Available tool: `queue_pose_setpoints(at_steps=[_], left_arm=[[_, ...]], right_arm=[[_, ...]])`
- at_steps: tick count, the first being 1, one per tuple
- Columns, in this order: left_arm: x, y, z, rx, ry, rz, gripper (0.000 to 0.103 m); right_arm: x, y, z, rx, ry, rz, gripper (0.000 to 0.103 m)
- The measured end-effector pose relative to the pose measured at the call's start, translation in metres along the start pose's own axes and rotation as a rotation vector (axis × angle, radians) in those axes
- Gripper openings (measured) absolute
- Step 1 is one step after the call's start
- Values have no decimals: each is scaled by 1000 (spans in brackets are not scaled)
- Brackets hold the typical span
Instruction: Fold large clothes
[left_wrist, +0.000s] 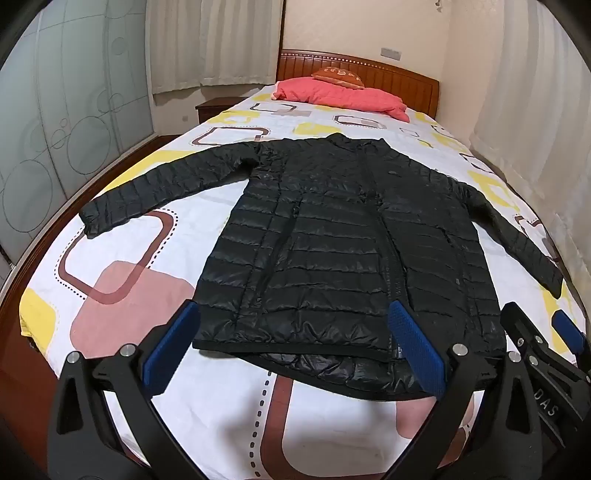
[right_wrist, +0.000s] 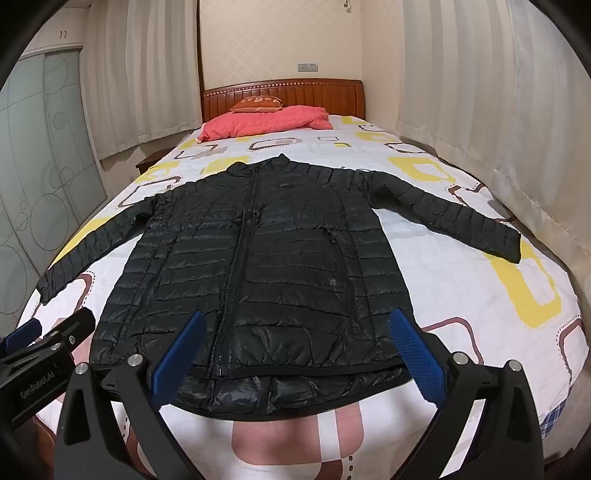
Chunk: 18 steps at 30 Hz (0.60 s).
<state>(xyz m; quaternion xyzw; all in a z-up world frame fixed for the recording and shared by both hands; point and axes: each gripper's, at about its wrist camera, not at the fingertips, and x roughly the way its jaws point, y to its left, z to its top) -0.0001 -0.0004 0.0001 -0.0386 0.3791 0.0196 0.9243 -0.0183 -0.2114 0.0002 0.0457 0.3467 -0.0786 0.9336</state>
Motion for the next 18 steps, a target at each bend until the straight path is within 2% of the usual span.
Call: queue_pose_setpoints(at_steps=[18], left_arm=[[1,1,0,-3,7,-2,101]], right_arm=[[0,0,0,3,-5,3,99]])
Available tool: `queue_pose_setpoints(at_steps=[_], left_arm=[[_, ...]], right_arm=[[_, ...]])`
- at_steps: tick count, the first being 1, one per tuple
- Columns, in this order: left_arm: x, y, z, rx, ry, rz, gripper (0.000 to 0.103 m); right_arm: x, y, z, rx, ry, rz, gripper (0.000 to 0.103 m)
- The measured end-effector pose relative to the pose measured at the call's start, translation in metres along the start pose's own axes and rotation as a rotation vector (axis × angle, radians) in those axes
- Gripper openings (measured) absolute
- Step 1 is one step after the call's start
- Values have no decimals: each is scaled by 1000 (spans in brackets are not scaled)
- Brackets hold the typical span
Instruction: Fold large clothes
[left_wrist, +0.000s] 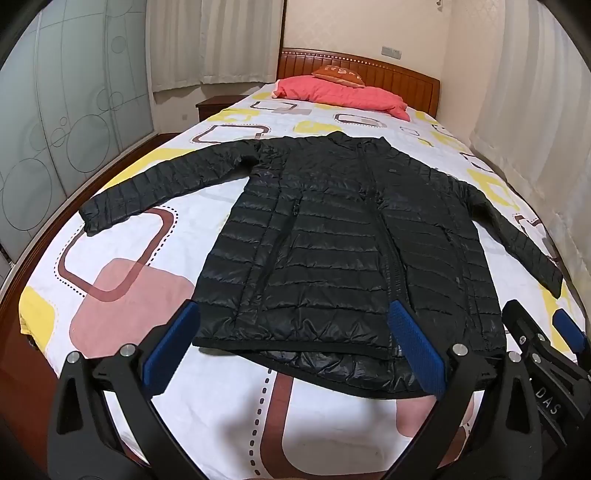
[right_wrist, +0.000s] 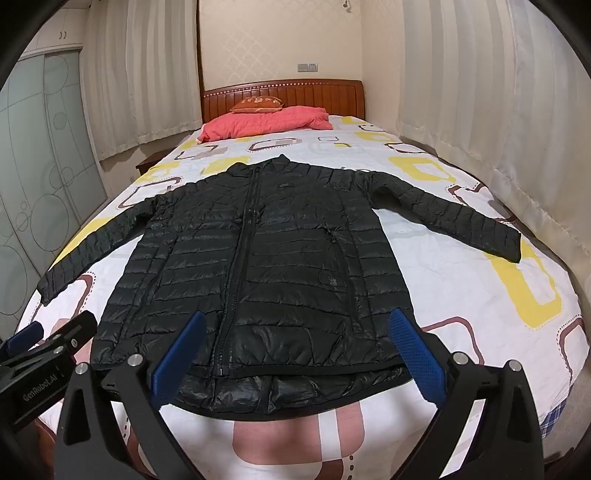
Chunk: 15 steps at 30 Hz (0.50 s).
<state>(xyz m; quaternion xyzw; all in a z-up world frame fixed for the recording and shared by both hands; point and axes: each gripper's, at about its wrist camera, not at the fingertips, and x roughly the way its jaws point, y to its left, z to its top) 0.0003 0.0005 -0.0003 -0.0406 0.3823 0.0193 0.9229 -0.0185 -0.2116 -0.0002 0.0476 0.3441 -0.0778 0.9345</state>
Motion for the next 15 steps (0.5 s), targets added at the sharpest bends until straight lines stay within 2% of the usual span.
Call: queue_pose_setpoints(at_steps=[15], left_arm=[[-1,3,-1,-14,4,-9,101]], right_arm=[[-4,2,3,14,-9,13,98]])
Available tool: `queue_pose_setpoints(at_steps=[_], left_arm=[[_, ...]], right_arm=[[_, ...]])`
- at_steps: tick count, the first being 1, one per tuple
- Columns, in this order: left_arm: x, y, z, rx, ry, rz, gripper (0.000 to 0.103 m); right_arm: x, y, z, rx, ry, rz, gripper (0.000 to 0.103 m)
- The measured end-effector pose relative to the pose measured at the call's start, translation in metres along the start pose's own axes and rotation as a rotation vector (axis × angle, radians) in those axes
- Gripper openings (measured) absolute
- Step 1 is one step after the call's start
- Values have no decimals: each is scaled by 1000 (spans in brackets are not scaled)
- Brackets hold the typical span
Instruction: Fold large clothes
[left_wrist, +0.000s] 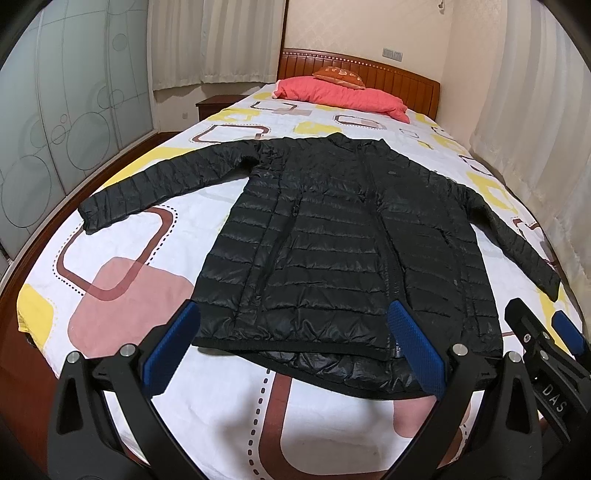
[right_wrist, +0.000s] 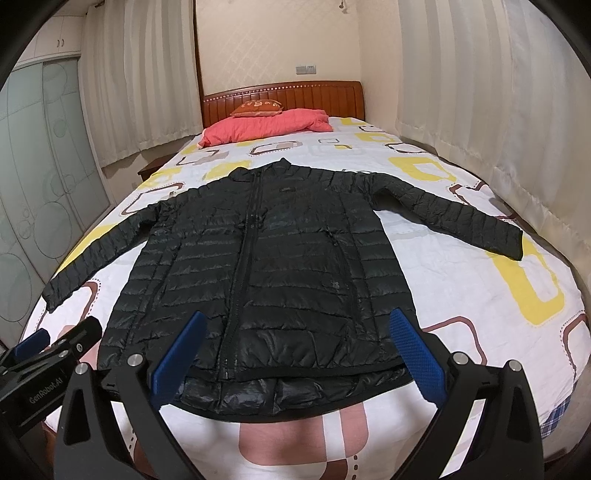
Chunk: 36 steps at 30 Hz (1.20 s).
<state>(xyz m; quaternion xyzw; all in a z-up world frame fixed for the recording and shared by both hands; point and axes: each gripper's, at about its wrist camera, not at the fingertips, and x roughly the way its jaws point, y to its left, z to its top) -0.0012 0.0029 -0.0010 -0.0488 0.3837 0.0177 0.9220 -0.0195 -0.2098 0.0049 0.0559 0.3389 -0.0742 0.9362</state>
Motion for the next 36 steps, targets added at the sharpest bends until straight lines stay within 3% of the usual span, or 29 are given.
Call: queue_pose_setpoints(at_steps=[36], left_arm=[[-12,1,3,-15,-8,-11,101]], right_arm=[[-8,-2,3,14,-21,13,98]])
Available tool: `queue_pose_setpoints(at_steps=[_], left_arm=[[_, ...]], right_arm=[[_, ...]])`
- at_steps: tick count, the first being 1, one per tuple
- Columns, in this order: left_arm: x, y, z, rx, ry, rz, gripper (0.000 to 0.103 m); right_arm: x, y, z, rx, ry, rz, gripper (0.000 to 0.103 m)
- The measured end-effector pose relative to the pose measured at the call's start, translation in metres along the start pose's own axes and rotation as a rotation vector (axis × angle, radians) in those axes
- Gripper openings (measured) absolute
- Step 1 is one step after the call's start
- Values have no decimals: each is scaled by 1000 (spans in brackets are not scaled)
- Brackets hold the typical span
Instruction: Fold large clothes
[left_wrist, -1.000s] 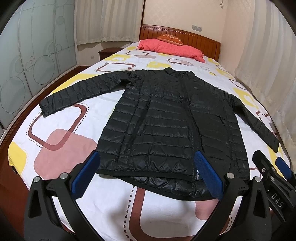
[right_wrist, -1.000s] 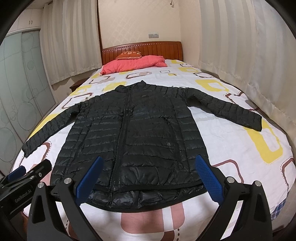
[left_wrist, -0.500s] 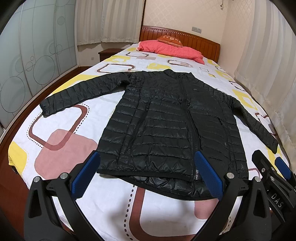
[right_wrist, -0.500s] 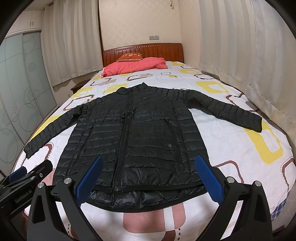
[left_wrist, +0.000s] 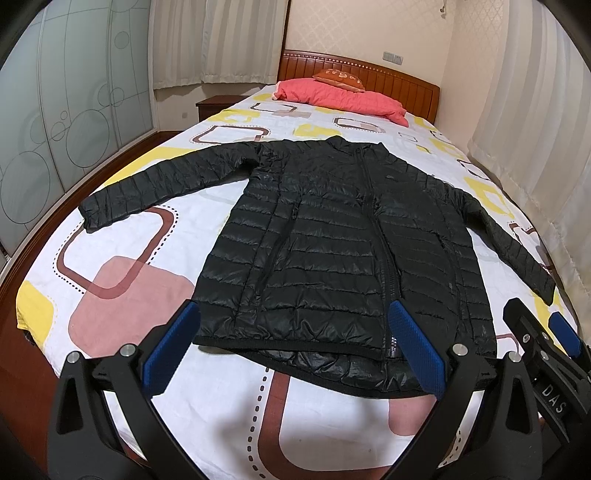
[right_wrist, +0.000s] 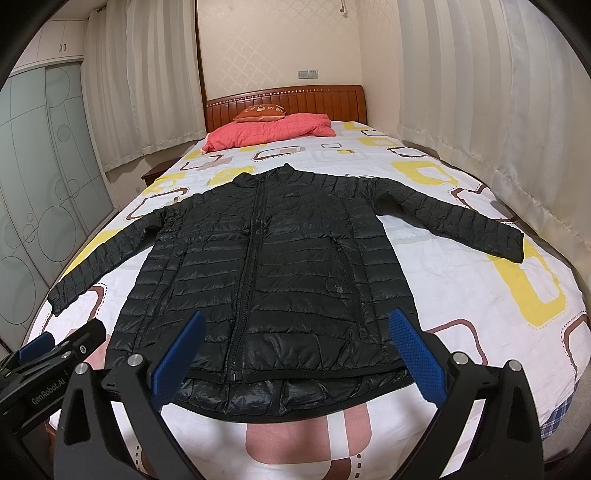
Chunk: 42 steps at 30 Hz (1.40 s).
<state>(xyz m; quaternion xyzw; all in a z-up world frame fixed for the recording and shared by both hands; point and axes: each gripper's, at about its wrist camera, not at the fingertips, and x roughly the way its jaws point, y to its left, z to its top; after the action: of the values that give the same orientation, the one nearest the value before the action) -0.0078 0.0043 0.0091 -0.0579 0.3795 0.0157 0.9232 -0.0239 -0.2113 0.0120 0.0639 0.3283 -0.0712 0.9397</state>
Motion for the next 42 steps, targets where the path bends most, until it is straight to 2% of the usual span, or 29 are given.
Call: queue_pose_setpoints(at_steps=[42], left_arm=[[4,-1,-2,2,10,0,101]], right_arm=[[0,3,-1,-3,5,3,99]])
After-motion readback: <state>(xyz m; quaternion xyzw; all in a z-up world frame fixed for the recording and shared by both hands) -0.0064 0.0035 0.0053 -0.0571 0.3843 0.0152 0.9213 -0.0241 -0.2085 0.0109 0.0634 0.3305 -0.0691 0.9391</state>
